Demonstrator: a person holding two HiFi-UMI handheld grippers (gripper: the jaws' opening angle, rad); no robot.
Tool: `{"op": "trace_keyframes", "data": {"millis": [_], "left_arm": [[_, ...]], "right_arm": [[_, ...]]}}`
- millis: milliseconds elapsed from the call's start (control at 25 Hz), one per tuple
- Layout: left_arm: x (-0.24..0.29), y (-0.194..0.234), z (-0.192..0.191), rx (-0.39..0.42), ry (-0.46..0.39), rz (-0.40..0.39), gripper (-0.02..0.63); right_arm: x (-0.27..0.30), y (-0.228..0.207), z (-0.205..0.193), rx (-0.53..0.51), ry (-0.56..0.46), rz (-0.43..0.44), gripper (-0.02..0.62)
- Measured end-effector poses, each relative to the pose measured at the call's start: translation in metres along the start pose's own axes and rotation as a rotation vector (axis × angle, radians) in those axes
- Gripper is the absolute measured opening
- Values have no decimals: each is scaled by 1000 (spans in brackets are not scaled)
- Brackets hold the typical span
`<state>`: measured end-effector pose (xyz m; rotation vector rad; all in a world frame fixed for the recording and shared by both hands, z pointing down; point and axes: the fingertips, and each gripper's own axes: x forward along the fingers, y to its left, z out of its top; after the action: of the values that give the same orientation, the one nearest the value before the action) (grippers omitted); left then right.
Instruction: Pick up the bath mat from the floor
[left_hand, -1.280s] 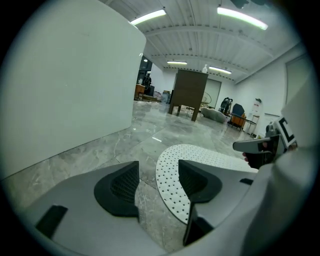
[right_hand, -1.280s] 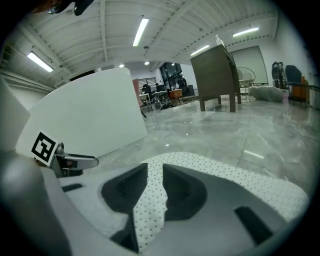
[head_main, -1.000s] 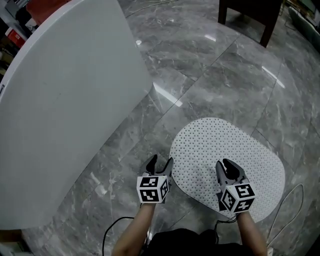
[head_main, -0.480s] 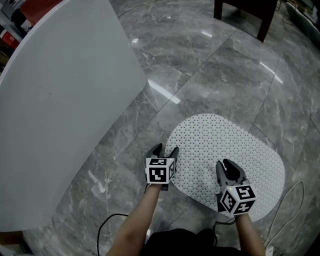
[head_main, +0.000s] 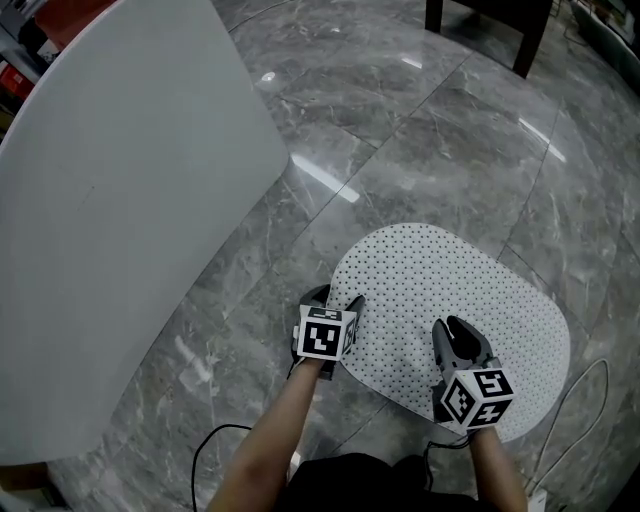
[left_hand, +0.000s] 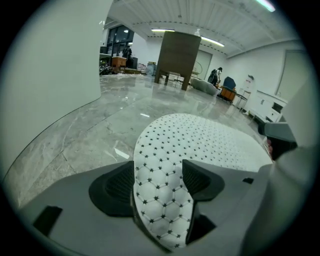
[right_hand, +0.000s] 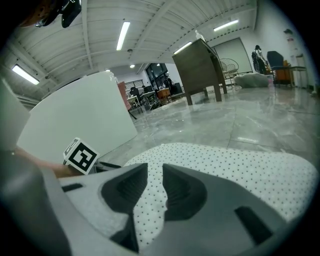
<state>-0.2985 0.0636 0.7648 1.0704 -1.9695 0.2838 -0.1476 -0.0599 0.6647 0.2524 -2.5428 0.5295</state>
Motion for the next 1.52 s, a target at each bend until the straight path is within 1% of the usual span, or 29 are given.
{"op": "trace_keyframes", "data": {"millis": [160, 240, 280, 400, 520, 560, 640, 760, 960, 1160, 1320, 1400, 1520], "left_arm": [[0, -11, -2, 6, 10, -22, 273], [0, -21, -5, 33, 28, -42, 249], [0, -27, -6, 48, 40, -54, 206], [1, -45, -4, 89, 49, -75, 137], [-7, -69, 7, 129, 35, -120, 53], [-10, -78, 10, 139, 31, -141, 40], [-17, -94, 15, 150, 26, -181, 32], [-25, -115, 20, 143, 22, -236, 29], [-23, -157, 29, 122, 43, -340, 26], [-17, -188, 31, 150, 83, -351, 26], [-11, -225, 29, 186, 111, -409, 26], [-6, -243, 27, 205, 117, -425, 26], [-1, -266, 19, 217, 119, -445, 26]], "right_arm": [[2, 1, -5, 12, 11, -3, 94], [1, 1, -6, 12, 18, -4, 95], [0, 1, -7, 11, 20, -7, 95], [-6, -7, -6, 19, 21, -31, 94], [-20, -22, -9, 39, 14, -83, 95], [-27, -28, -12, 48, 12, -105, 94], [-43, -44, -18, 71, 10, -152, 94], [-75, -73, -32, 125, 8, -239, 94], [-148, -131, -61, 229, -11, -453, 94], [-208, -181, -90, 291, -15, -630, 95], [-261, -216, -114, 350, -23, -768, 95], [-279, -232, -125, 376, -17, -811, 105], [-291, -249, -144, 417, 8, -831, 130]]}}
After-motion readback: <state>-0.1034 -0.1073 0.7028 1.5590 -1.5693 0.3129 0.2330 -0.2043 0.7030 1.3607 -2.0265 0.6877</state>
